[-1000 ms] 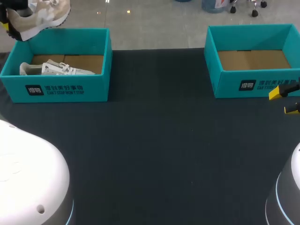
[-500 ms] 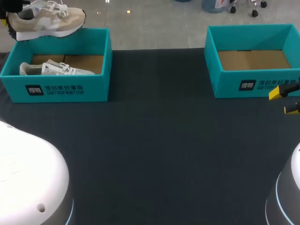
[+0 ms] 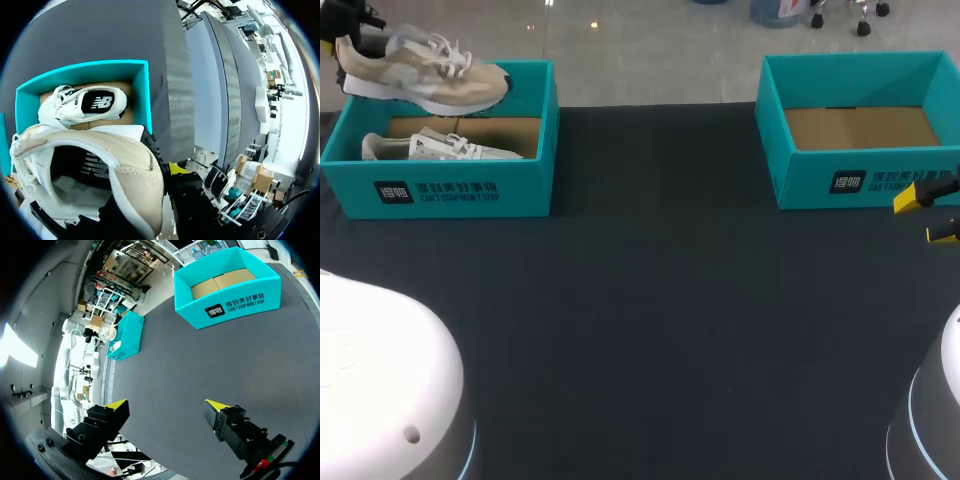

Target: Take the shoe out of the shoebox, open the shoe tongue, remove and reinsert the insole, then place the shoe into the shoebox

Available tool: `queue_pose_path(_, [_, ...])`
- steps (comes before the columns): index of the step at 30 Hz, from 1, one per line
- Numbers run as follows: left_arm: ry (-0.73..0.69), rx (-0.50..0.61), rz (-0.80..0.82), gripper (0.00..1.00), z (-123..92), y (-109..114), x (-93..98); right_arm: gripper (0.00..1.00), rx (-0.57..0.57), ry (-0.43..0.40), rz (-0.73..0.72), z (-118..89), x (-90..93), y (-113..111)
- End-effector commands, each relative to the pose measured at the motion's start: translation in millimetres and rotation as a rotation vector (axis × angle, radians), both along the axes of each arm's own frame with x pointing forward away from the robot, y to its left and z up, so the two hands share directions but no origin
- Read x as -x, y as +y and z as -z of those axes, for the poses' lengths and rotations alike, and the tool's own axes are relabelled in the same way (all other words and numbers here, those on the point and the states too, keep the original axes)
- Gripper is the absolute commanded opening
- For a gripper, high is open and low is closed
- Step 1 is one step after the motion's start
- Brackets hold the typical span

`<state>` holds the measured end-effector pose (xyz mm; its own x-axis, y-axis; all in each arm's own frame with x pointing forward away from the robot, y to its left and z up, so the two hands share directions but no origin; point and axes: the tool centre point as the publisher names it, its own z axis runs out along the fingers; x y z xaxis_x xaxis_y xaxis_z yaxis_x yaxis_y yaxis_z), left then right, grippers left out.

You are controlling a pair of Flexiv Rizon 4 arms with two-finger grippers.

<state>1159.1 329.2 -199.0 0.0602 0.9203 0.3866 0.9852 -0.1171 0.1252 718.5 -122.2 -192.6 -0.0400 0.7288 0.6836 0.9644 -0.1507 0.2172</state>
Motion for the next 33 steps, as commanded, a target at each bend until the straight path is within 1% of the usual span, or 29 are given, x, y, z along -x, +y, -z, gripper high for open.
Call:
queue_pose_path(1, [-0.056, 0.015, 0.007, 0.00, 1.4, -2.8, 7.2, 1.00, 0.003, 0.001, 0.002, 0.3, 0.2, 0.7])
queue_pose_path(6, [-0.059, 0.034, -0.020, 0.00, 5.1, -6.7, 4.6, 1.00, 0.003, 0.001, 0.002, 0.3, 0.2, 0.7])
queue_pose_path(10, [-0.051, 0.045, -0.015, 0.00, 8.3, -8.7, 0.2, 1.00, 0.003, 0.001, 0.002, 0.3, 0.2, 0.7])
queue_pose_path(14, [-0.053, 0.072, -0.045, 0.00, 14.8, -8.1, -6.2, 1.00, 0.003, 0.001, 0.002, 0.3, 0.2, 0.7])
queue_pose_path(21, [-0.068, 0.080, -0.090, 0.00, 22.2, -9.7, -14.2, 1.00, 0.003, 0.001, 0.002, 0.3, 0.2, 0.7])
queue_pose_path(28, [-0.065, 0.067, -0.087, 0.00, 36.8, -10.9, -18.0, 1.00, 0.003, 0.001, 0.002, 0.3, 0.2, 0.7])
queue_pose_path(31, [-0.038, 0.093, -0.077, 0.00, 45.2, -10.0, -19.4, 1.00, 0.003, 0.001, 0.002, 0.3, 0.2, 0.7])
queue_pose_path(32, [-0.041, 0.065, -0.085, 0.00, 47.8, -9.7, -19.7, 1.00, 0.003, 0.001, 0.002, 0.3, 0.2, 0.7])
queue_pose_path(33, [-0.043, 0.068, -0.082, 0.00, 50.3, -9.9, -19.9, 1.00, 0.003, 0.001, 0.002, 0.3, 0.2, 0.7])
